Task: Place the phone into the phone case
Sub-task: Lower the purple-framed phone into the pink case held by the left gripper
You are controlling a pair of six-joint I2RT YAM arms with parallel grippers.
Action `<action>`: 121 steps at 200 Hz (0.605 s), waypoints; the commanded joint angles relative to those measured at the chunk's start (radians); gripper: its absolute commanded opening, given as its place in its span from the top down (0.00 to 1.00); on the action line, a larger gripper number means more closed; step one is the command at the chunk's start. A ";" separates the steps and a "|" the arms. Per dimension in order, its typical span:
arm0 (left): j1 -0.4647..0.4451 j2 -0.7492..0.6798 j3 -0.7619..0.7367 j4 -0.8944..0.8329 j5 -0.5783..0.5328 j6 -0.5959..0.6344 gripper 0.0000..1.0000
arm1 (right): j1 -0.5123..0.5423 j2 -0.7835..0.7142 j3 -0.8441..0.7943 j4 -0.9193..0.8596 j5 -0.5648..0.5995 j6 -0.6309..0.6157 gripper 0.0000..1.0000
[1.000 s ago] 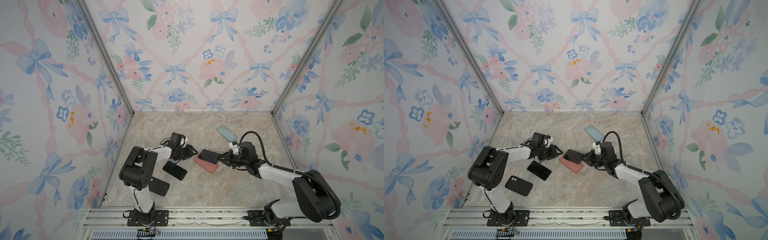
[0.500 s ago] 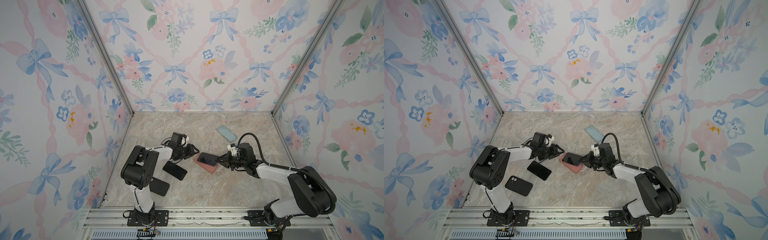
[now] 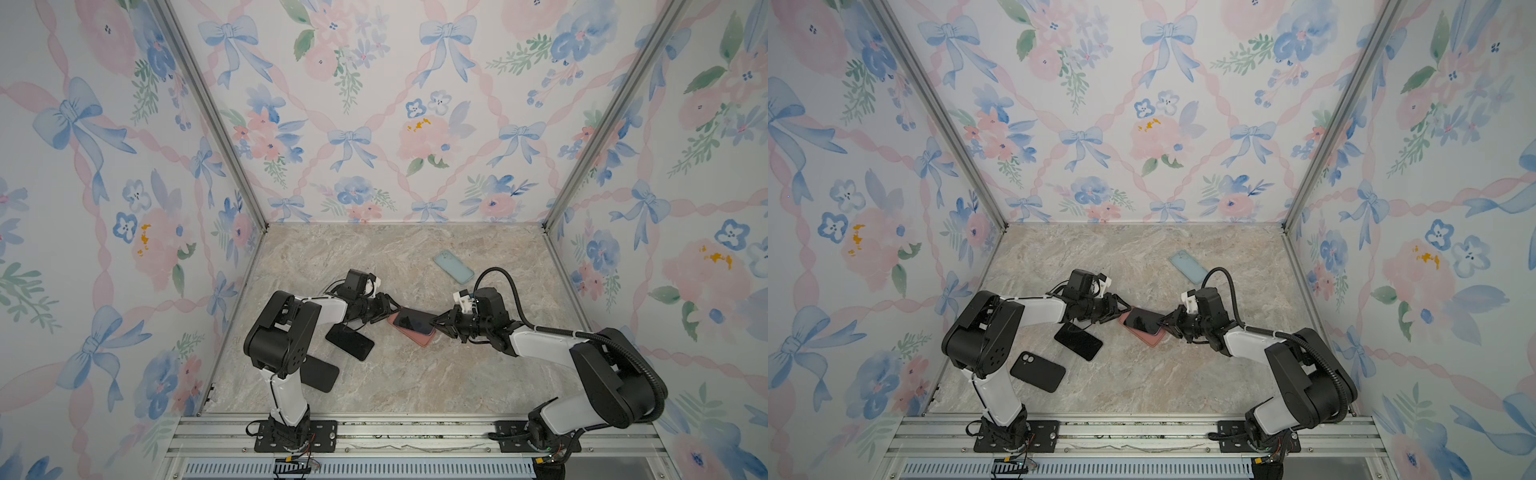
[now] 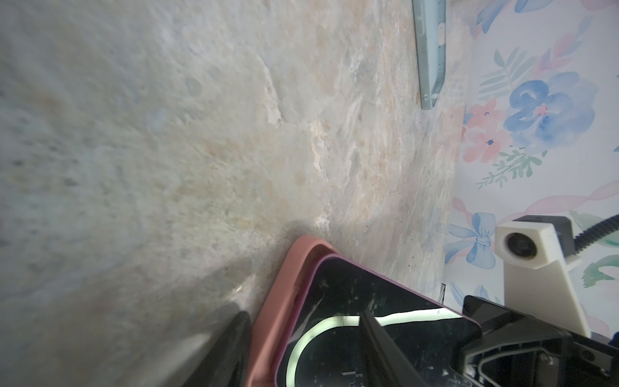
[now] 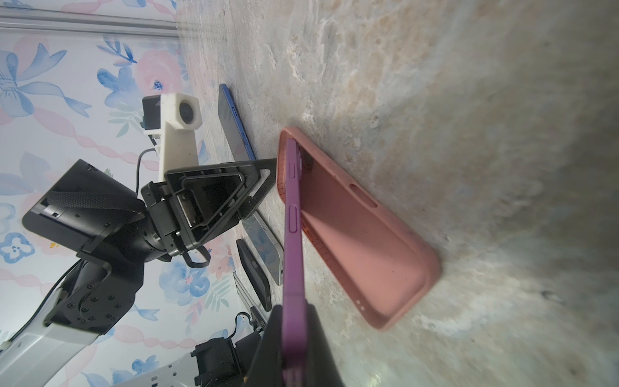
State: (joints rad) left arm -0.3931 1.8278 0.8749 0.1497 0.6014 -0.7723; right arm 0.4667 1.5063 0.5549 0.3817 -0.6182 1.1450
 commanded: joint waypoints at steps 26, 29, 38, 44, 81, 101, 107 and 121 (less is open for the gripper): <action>-0.020 -0.010 -0.036 0.014 0.005 -0.021 0.47 | 0.015 0.059 0.008 0.028 -0.011 0.020 1.00; -0.021 -0.011 -0.036 0.015 0.006 -0.022 0.47 | 0.015 0.062 0.008 0.027 -0.012 0.021 1.00; -0.024 -0.014 -0.035 0.015 0.006 -0.022 0.47 | 0.015 0.069 0.010 0.031 -0.014 0.022 1.00; -0.025 -0.017 -0.037 0.016 0.005 -0.023 0.47 | 0.015 0.073 0.011 0.031 -0.014 0.021 1.00; -0.044 -0.035 -0.046 0.016 -0.001 -0.033 0.47 | 0.015 0.098 0.019 0.033 -0.021 0.019 1.00; -0.058 -0.047 -0.054 0.016 -0.008 -0.039 0.47 | 0.009 0.112 0.022 0.029 -0.027 0.016 1.00; -0.061 -0.050 -0.057 0.017 -0.008 -0.041 0.47 | 0.009 0.115 0.025 0.028 -0.028 0.015 1.00; -0.067 -0.059 -0.067 0.022 -0.011 -0.047 0.47 | 0.007 0.121 0.027 0.020 -0.029 0.008 1.00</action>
State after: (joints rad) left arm -0.4259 1.7996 0.8391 0.1902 0.5472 -0.7952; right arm 0.4671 1.5890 0.5686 0.4622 -0.6476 1.1599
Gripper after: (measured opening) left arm 0.533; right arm 0.099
